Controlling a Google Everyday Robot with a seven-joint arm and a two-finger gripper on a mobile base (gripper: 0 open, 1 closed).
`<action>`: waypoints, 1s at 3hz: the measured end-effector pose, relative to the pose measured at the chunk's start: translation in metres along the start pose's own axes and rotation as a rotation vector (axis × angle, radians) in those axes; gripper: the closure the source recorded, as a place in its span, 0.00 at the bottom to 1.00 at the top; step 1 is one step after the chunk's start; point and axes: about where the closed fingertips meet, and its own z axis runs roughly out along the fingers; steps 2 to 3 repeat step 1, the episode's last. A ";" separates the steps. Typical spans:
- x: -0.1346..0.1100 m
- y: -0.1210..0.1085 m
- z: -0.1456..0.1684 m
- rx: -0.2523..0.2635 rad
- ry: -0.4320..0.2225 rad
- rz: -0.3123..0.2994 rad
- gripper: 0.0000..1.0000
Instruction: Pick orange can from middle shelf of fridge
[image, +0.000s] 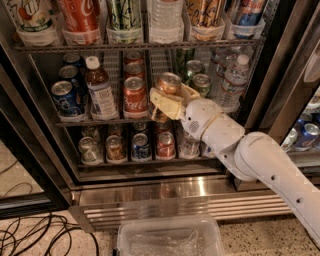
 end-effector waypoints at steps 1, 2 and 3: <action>0.009 0.021 0.000 -0.077 0.032 -0.001 1.00; 0.009 0.021 0.000 -0.077 0.032 -0.001 1.00; 0.009 0.021 0.000 -0.077 0.032 -0.001 1.00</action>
Offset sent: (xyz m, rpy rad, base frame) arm 0.0000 0.0000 0.0000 0.0000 0.0000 0.0000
